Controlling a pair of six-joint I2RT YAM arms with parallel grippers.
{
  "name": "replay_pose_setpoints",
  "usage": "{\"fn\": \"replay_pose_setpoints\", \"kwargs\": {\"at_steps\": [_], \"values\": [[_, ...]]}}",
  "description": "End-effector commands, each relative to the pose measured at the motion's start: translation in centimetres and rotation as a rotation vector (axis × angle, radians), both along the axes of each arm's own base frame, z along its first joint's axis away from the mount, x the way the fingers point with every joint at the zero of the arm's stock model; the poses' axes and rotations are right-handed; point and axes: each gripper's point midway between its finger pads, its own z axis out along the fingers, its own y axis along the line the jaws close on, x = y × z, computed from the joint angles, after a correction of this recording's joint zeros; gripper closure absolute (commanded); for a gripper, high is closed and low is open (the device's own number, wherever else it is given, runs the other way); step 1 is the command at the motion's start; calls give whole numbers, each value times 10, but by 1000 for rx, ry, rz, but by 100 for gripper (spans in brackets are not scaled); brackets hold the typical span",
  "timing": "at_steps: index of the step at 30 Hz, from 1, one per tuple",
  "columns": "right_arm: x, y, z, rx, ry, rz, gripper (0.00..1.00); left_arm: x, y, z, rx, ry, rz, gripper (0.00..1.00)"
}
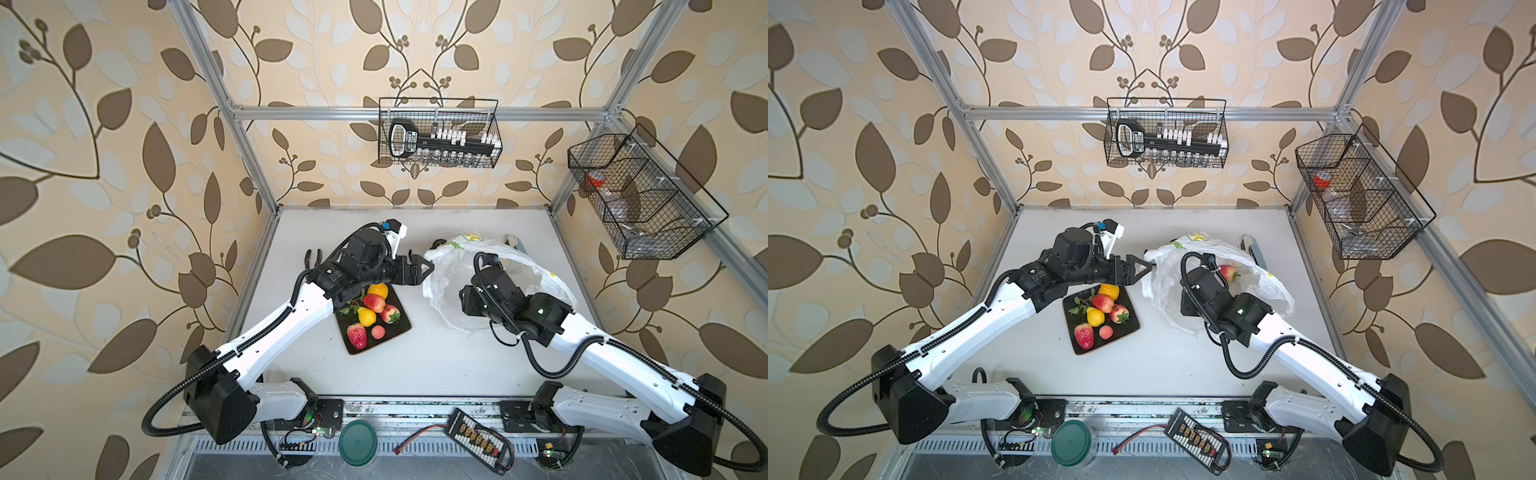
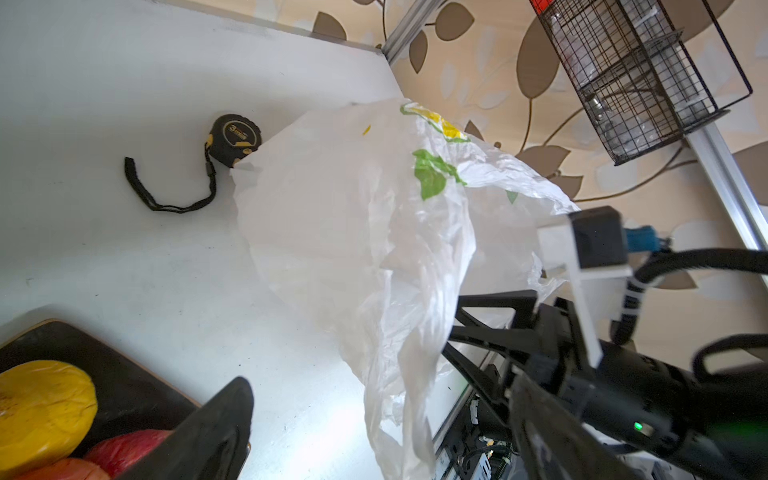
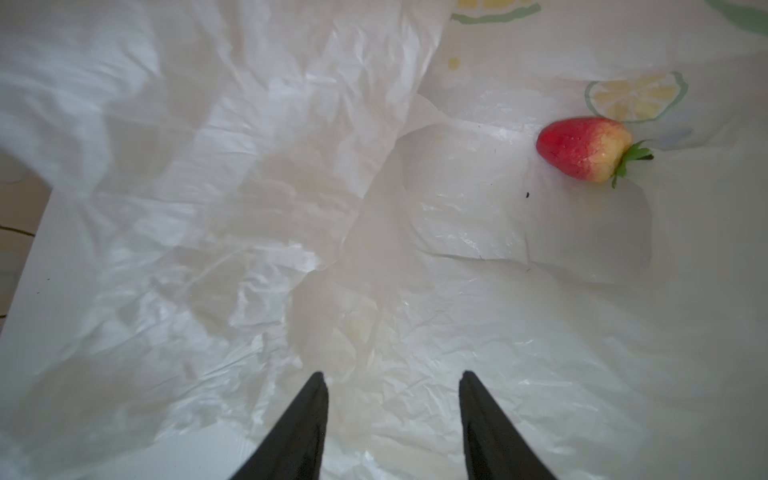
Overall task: Take the fake fruits out of the plastic bag
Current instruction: 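Reach the right gripper back into the bag toward the last red pear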
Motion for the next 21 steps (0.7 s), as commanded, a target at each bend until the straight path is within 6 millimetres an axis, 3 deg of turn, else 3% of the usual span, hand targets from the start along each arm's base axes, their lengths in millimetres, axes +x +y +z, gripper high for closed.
{"fn": "replay_pose_setpoints", "kwargs": {"at_steps": [1,6,10,15,16,21], "values": [[17,1,-19,22,-8,-34,47,-8,-18,29,-57,-89,-104,7],[39,-9,-47,29,29,-88,44,-3,-29,10,-23,-45,-102,25],[60,-22,-66,53,41,-154,39,-1,-44,6,-32,-46,-114,53],[88,-52,-79,89,38,-275,36,-6,-61,5,-55,-30,-147,96],[92,-59,-81,98,40,-300,34,-9,-65,5,-56,-28,-157,100],[111,-95,-90,150,40,-432,26,-30,-83,8,-83,-24,-213,100]]}}
